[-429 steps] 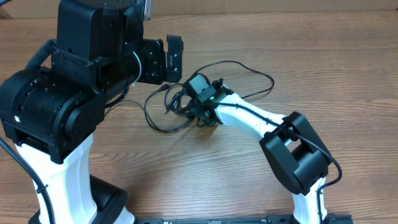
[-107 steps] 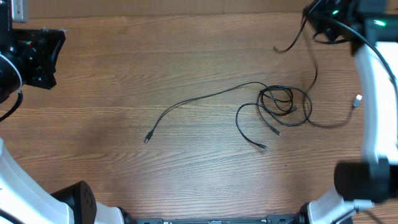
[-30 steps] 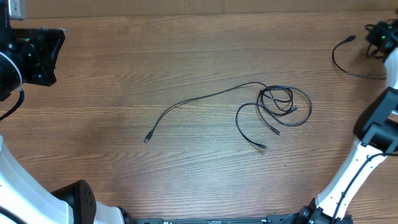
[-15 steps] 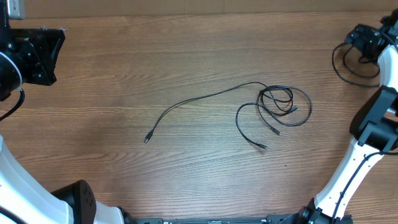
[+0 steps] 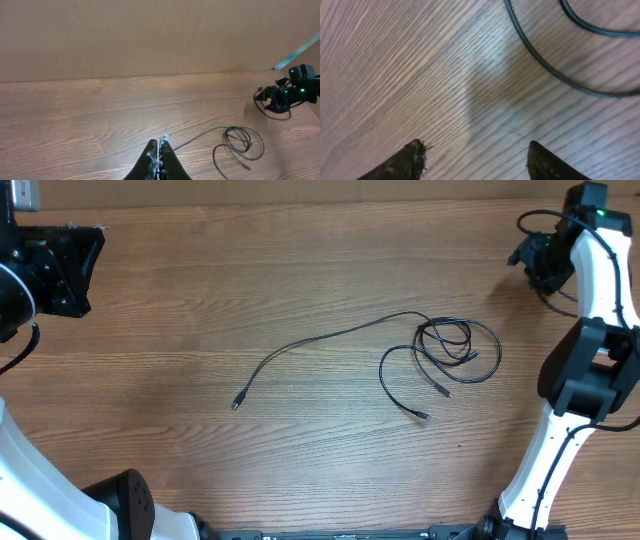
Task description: Untangle cables
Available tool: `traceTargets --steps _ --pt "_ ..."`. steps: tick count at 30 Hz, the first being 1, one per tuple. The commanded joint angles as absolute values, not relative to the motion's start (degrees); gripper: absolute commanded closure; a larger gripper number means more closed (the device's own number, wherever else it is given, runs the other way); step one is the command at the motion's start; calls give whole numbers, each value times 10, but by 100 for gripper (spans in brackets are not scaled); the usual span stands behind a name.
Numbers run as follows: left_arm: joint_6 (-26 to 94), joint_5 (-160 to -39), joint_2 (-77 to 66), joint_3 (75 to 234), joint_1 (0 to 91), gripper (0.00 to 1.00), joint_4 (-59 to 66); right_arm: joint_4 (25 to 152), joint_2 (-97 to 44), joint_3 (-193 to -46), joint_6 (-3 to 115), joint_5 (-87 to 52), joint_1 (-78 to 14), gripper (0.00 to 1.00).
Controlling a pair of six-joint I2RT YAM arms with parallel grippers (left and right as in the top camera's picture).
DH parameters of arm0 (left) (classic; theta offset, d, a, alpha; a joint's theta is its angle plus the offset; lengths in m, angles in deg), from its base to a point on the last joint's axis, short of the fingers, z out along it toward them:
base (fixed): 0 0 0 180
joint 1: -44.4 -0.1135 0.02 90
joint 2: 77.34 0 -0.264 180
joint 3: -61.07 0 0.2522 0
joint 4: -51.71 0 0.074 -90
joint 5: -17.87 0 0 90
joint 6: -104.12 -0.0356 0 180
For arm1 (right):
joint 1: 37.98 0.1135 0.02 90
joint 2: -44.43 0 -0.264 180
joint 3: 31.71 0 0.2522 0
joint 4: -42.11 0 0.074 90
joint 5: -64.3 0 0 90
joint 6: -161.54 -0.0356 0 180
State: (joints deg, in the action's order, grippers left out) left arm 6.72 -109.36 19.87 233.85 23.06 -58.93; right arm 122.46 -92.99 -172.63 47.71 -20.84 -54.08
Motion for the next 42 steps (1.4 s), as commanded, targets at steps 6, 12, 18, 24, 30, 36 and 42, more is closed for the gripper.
traceTargets --steps 6,12,18,24,30,36,42 --pt "68 -1092 202 2343 235 96 -588 1177 -914 -1709 400 -269 -573 96" --pt "68 -1092 202 2343 235 96 -588 1139 -914 -1650 398 -270 -563 96" --pt "71 -1102 202 2343 239 96 -588 1041 -914 -1570 399 -270 -553 96" --pt "71 -1100 202 2343 254 96 -588 987 -914 -1544 418 -295 -565 96" --pt "71 -1100 202 2343 262 96 -588 926 -915 -1537 489 -296 -599 96" --pt "71 -1100 202 2343 262 96 -588 868 -915 -1537 497 -295 -646 96" --pt "74 -1100 202 2343 262 96 -588 889 -914 -1540 521 -242 -652 96"
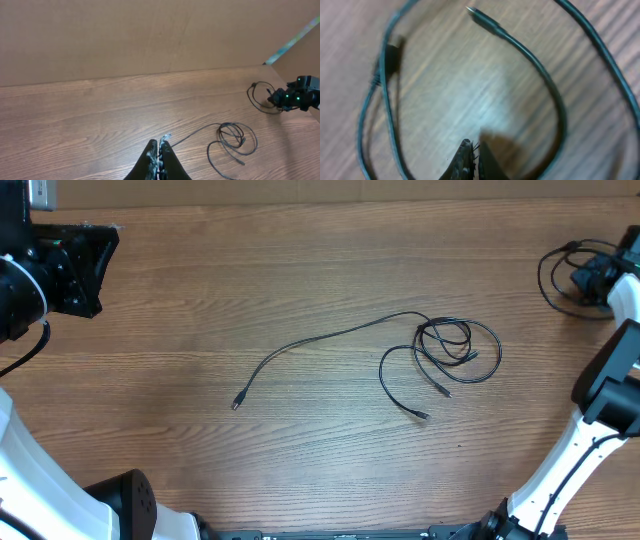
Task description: Untangle cables
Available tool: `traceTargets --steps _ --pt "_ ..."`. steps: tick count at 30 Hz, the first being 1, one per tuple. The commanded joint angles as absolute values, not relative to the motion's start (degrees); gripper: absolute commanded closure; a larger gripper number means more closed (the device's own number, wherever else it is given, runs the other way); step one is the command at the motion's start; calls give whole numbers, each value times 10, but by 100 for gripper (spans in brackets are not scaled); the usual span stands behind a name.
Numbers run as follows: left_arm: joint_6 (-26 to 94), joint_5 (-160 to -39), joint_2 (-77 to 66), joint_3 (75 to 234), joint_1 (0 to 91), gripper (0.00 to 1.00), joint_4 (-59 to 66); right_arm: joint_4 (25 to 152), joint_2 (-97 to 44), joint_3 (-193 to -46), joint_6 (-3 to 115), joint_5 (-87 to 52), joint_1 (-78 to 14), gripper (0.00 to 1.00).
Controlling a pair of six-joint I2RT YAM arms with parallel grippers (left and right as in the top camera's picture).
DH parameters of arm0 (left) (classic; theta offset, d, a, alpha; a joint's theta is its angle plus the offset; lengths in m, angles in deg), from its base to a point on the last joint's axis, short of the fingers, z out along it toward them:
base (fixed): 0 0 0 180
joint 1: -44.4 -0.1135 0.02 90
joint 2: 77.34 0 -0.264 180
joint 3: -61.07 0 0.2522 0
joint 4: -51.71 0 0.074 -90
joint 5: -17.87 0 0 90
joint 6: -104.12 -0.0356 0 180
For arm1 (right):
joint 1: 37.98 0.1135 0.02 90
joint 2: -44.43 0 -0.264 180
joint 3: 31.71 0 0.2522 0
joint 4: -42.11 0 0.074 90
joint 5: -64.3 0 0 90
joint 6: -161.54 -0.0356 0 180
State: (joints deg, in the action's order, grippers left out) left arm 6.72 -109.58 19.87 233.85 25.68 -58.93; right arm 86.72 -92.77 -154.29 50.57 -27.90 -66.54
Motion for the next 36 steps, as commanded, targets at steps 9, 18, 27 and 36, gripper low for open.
traceTargets --steps 9,18,27,36 --pt "73 -1100 202 2343 262 96 -588 955 -903 -1539 492 -226 -591 96" --pt "73 -1100 202 2343 262 96 -588 932 -907 -1513 474 -236 -579 96" --pt "80 -1101 202 2343 262 96 -588 928 -864 -1539 478 -215 -578 96" --pt "81 -1099 202 2343 273 96 -588 964 -829 -1540 488 -222 -572 96"
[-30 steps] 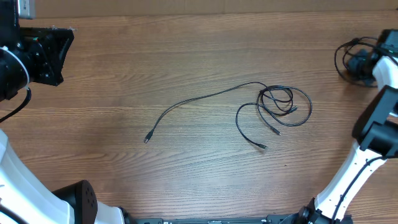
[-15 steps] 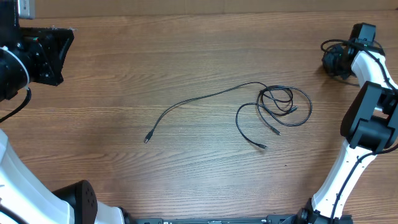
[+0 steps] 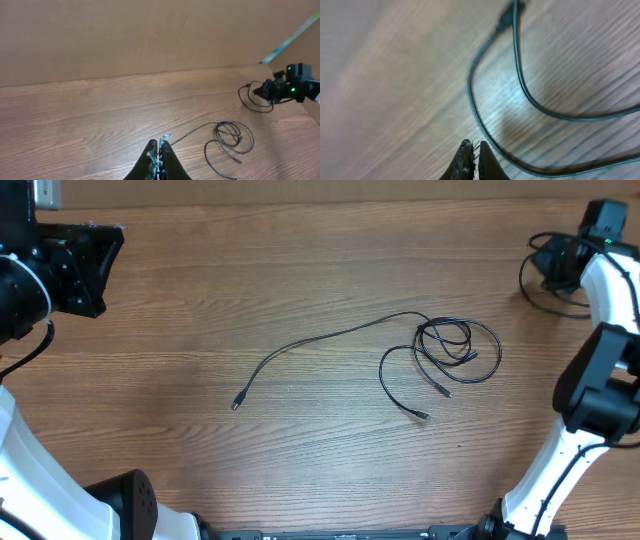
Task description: Untangle cables
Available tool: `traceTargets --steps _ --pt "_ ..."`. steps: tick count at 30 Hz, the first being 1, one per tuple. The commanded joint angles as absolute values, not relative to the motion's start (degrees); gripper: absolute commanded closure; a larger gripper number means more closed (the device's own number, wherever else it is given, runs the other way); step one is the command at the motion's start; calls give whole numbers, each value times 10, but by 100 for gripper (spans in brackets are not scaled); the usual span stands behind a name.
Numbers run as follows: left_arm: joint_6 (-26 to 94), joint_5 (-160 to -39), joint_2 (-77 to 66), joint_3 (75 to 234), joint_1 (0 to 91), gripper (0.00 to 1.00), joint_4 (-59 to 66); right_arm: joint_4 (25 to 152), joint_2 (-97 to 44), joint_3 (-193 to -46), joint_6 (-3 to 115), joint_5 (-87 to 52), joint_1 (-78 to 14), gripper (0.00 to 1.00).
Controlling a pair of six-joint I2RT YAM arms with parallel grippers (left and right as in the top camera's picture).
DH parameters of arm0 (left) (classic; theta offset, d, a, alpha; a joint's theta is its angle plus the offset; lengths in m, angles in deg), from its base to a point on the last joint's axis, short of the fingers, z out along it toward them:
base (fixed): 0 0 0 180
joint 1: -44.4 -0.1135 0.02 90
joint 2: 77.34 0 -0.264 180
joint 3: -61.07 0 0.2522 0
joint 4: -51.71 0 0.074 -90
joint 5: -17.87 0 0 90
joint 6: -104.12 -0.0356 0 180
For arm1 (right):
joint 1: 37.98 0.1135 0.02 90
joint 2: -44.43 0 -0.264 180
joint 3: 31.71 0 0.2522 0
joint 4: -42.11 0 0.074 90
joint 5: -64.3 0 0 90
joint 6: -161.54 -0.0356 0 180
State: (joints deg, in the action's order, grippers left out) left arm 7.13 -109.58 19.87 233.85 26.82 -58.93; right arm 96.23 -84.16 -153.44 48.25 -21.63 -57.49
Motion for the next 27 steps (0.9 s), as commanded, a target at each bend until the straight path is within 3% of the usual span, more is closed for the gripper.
traceTargets --steps 1,27 --pt "81 -1096 202 2343 273 96 -588 960 -835 -1534 488 -226 -570 96" --pt "86 -1096 202 2343 276 96 -588 944 -879 -1475 490 -226 -496 96"
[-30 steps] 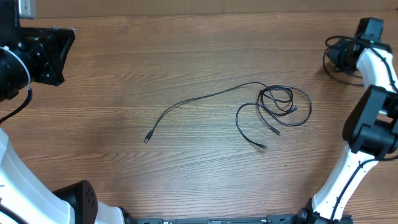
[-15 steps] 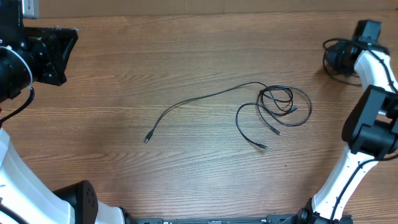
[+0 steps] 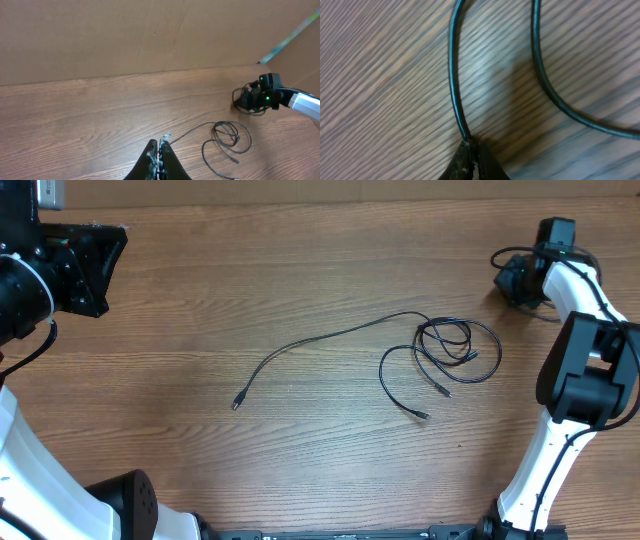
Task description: Untangle cables
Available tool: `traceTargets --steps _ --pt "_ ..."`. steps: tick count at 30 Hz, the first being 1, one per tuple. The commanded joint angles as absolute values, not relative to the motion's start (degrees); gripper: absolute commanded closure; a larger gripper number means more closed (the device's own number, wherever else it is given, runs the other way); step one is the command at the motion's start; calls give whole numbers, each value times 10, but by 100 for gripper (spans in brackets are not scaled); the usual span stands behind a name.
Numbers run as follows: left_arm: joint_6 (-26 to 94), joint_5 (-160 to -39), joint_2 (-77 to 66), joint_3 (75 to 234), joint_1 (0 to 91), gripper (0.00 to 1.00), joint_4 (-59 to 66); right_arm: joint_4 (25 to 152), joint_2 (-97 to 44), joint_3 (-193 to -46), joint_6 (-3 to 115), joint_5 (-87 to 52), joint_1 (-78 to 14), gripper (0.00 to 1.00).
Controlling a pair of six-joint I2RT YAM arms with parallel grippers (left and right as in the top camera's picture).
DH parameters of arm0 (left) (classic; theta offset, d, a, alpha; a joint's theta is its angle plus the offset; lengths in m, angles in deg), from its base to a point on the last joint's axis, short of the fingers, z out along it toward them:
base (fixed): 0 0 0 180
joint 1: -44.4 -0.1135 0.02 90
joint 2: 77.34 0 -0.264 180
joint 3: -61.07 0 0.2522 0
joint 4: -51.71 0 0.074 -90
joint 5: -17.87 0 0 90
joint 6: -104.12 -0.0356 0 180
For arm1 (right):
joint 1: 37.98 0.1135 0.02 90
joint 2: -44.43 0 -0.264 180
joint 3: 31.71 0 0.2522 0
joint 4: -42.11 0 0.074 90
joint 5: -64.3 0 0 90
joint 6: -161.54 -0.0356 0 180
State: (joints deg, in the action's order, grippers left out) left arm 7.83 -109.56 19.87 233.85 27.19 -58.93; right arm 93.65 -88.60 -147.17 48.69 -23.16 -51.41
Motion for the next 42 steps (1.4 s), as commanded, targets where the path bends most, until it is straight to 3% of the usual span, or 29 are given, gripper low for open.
traceTargets --steps 1,22,42 --pt "86 -1096 202 2343 276 96 -588 945 -875 -1475 490 -226 -492 96" --pt "75 -1090 202 2330 276 96 -588 959 -809 -1475 498 -226 -465 96" --pt "65 -1039 201 2247 276 96 -588 954 -885 -1474 507 -284 -460 96"
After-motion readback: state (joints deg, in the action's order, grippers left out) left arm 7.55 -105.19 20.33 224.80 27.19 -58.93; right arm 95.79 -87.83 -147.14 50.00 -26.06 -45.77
